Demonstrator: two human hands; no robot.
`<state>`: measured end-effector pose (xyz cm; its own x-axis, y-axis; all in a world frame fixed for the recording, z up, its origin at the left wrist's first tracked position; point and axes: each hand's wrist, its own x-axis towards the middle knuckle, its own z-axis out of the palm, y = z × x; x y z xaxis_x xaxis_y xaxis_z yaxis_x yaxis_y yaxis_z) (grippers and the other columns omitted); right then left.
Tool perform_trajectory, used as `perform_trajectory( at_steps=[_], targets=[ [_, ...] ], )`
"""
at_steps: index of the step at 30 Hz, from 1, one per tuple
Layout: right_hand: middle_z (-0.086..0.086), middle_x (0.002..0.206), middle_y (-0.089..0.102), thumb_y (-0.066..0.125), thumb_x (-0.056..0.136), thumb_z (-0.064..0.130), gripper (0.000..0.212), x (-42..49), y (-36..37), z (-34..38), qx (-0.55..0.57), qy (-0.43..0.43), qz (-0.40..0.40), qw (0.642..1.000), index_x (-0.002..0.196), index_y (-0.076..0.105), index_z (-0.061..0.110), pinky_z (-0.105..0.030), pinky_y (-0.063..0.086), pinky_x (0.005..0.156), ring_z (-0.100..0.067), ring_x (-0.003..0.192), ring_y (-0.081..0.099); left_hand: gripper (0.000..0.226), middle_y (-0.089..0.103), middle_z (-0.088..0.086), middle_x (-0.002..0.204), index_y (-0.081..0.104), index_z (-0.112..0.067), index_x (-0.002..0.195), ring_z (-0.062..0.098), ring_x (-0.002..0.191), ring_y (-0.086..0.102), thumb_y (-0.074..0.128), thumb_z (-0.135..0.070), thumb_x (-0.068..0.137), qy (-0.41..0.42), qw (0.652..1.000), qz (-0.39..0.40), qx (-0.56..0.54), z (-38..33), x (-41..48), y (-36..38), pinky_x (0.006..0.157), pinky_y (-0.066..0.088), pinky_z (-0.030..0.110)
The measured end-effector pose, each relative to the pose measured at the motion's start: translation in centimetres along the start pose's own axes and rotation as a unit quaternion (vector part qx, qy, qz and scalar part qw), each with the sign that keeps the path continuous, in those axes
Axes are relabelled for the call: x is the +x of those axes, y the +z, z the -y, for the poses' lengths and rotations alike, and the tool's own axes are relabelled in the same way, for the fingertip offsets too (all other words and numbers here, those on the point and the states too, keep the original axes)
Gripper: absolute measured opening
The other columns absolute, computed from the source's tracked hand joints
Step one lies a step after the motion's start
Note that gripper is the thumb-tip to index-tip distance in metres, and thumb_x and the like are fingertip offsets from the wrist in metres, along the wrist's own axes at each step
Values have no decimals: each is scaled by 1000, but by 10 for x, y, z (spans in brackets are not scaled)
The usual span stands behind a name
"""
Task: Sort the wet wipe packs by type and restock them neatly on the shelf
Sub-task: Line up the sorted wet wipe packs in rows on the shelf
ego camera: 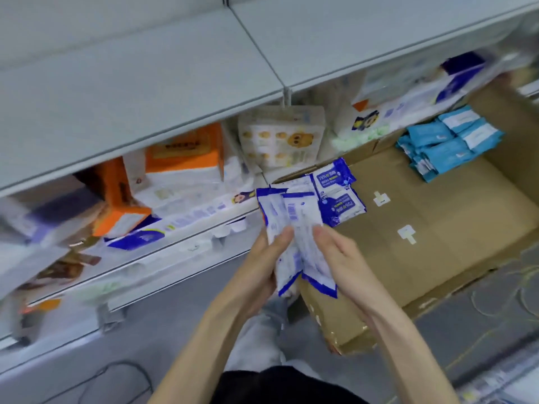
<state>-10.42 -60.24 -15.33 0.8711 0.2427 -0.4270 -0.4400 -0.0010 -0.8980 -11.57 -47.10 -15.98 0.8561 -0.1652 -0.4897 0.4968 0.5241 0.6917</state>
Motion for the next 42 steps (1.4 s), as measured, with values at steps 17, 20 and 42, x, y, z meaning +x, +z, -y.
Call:
perform_trajectory(
  at_steps=[17,20,42],
  targets=[
    [-4,94,65,82,71,18,42,-130,65,-18,-108,-128,-62,984,109,64,17,-41,57,78,-23,91,65,22,74,12,89,62,-12,105,24,77,72,58,-12,83,109,980,-100,-134,28,-183,-14,66,60,39],
    [-6,94,68,76,77,21,26,-133,79,-15,-106,-76,1,991,99,62,18,-38,57,75,-22,90,67,19,74,10,84,62,-14,100,22,73,72,60,-13,81,131,972,-130,-146,17,-192,-26,65,59,38],
    [-12,97,74,69,78,3,36,54,428,61,9,-18,163,986,113,63,10,-28,55,59,-25,78,70,52,60,9,82,66,-15,95,19,57,56,40,-58,87,183,926,-203,-259,-204,-228,-356,56,46,30]
  ],
)
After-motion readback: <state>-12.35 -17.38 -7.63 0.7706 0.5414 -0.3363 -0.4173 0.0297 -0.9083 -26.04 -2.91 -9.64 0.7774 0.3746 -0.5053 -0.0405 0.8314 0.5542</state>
